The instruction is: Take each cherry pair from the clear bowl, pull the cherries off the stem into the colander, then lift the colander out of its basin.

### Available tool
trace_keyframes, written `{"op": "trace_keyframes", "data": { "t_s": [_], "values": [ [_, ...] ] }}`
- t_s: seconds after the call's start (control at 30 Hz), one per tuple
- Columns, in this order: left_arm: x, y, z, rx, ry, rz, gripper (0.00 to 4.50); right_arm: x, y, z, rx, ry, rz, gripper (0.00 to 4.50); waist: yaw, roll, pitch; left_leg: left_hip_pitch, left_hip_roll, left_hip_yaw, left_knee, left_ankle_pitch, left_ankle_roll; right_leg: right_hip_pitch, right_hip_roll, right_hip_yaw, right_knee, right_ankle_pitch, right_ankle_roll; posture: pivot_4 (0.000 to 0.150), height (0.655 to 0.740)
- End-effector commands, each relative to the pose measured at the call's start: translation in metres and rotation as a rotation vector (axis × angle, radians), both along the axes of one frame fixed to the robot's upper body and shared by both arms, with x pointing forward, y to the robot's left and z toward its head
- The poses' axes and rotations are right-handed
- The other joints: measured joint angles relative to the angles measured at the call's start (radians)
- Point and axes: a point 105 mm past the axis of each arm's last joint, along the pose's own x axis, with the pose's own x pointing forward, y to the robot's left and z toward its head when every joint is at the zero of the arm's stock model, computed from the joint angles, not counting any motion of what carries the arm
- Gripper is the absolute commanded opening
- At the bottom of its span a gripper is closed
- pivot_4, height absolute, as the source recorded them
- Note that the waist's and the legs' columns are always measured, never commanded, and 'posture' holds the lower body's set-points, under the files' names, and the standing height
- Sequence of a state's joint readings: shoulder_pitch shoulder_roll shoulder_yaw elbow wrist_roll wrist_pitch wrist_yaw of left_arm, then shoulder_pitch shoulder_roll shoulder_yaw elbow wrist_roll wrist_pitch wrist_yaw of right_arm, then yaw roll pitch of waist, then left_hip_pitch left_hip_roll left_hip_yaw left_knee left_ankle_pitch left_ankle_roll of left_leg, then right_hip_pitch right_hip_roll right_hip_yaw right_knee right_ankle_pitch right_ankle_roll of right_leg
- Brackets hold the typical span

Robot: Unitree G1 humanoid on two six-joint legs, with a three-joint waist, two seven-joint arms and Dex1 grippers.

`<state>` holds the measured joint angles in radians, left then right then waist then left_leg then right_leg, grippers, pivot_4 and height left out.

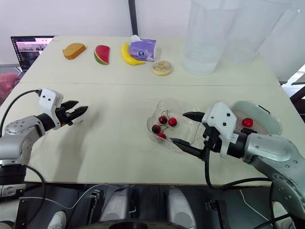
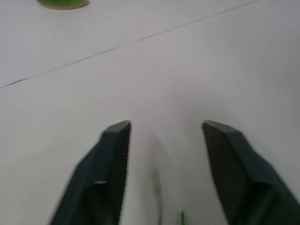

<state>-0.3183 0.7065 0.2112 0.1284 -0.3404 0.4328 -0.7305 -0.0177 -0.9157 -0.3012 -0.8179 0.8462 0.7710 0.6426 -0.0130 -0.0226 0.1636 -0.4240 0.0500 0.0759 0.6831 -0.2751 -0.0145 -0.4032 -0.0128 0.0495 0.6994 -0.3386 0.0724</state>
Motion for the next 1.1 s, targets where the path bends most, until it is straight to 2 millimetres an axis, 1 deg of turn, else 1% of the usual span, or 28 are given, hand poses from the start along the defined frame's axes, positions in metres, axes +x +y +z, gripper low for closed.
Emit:
{"op": "trace_keyframes", "data": {
  "t_s": [0.03,0.13,0.23,0.3,0.37,0.43,0.57,0.67,0.73,0.87,1.0,1.1],
  "values": [
    [-0.001,-0.003,0.026,-0.034,-0.067,-0.061,4.45,0.000,-0.001,0.007,-0.003,-0.036,-0.006,4.50,0.000,0.000,0.000,0.000,0.000,0.000,0.000,0.000,0.000,0.000,0.000,0.000,0.000,0.000,0.000,0.150,0.7400],
    [-0.001,-0.014,0.047,-0.030,-0.093,-0.165,4.45,0.001,-0.004,0.007,0.002,-0.034,-0.021,4.50,0.001,-0.001,0.000,0.000,0.000,0.000,0.000,0.000,0.000,0.000,0.000,0.000,0.000,0.000,0.000,0.150,0.7400],
    [-0.004,-0.031,0.069,-0.030,-0.101,-0.301,4.45,0.003,-0.009,0.009,0.006,-0.035,-0.038,4.50,0.001,-0.001,0.000,0.000,0.000,0.000,0.000,0.000,0.000,0.000,0.000,0.000,0.000,0.000,0.000,0.150,0.7400],
    [-0.009,-0.042,0.084,-0.029,-0.115,-0.393,4.45,0.004,-0.013,0.010,0.006,-0.036,-0.056,4.50,0.001,-0.001,0.000,0.000,0.000,0.000,0.000,0.000,0.000,0.000,0.000,0.000,0.000,0.000,0.000,0.150,0.7400],
    [-0.015,-0.052,0.101,-0.052,-0.166,-0.484,4.45,0.004,-0.018,0.009,0.000,-0.034,-0.071,4.50,0.000,-0.001,0.000,0.000,0.000,0.000,0.000,0.000,0.000,0.000,0.001,0.000,0.000,0.000,0.000,0.150,0.7400],
    [-0.026,-0.061,0.109,-0.059,-0.198,-0.581,4.45,0.004,-0.022,0.008,-0.003,-0.029,-0.093,4.50,-0.001,0.000,0.000,0.000,0.000,0.000,0.000,0.000,0.000,0.000,0.001,0.000,0.000,0.000,0.000,0.150,0.7400],
    [-0.055,-0.075,0.096,-0.016,-0.122,-0.786,4.45,0.002,-0.031,0.004,-0.014,-0.014,-0.141,4.50,-0.008,0.000,0.000,0.000,0.000,0.000,0.000,0.000,0.000,0.000,0.002,0.000,0.000,0.000,0.000,0.150,0.7400],
    [-0.075,-0.086,0.090,-0.017,-0.085,-0.896,4.45,-0.002,-0.040,0.001,-0.022,0.001,-0.177,4.50,-0.004,0.000,0.000,0.001,0.001,0.000,0.000,0.000,0.000,0.000,0.002,0.000,0.000,0.000,0.000,0.150,0.7400],
    [-0.084,-0.093,0.088,-0.013,-0.077,-0.942,4.45,-0.006,-0.047,-0.002,-0.034,0.017,-0.207,4.50,0.002,0.000,0.000,0.001,0.000,0.000,0.000,0.000,0.000,0.001,0.001,0.000,0.000,0.000,0.000,0.150,0.7400],
    [-0.090,-0.102,0.084,-0.013,-0.060,-0.980,4.45,-0.014,-0.051,-0.004,-0.042,0.030,-0.232,4.50,0.001,-0.001,0.000,0.002,0.000,0.000,0.000,0.000,0.000,0.003,0.001,0.000,-0.001,0.000,0.000,0.150,0.7400],
    [-0.094,-0.106,0.082,-0.015,-0.045,-1.001,4.45,-0.015,-0.047,-0.003,-0.039,0.026,-0.230,4.50,-0.007,-0.001,0.000,0.008,0.000,0.000,-0.001,0.000,0.000,0.007,0.002,0.001,-0.001,0.000,0.000,0.150,0.7400],
    [-0.092,-0.108,0.084,-0.009,-0.052,-1.005,4.45,-0.015,-0.040,0.001,-0.020,0.032,-0.207,4.50,-0.006,-0.001,0.000,0.010,0.000,0.000,-0.002,0.000,0.000,0.009,0.002,0.001,-0.001,0.000,0.000,0.150,0.7400]
  ]
}}
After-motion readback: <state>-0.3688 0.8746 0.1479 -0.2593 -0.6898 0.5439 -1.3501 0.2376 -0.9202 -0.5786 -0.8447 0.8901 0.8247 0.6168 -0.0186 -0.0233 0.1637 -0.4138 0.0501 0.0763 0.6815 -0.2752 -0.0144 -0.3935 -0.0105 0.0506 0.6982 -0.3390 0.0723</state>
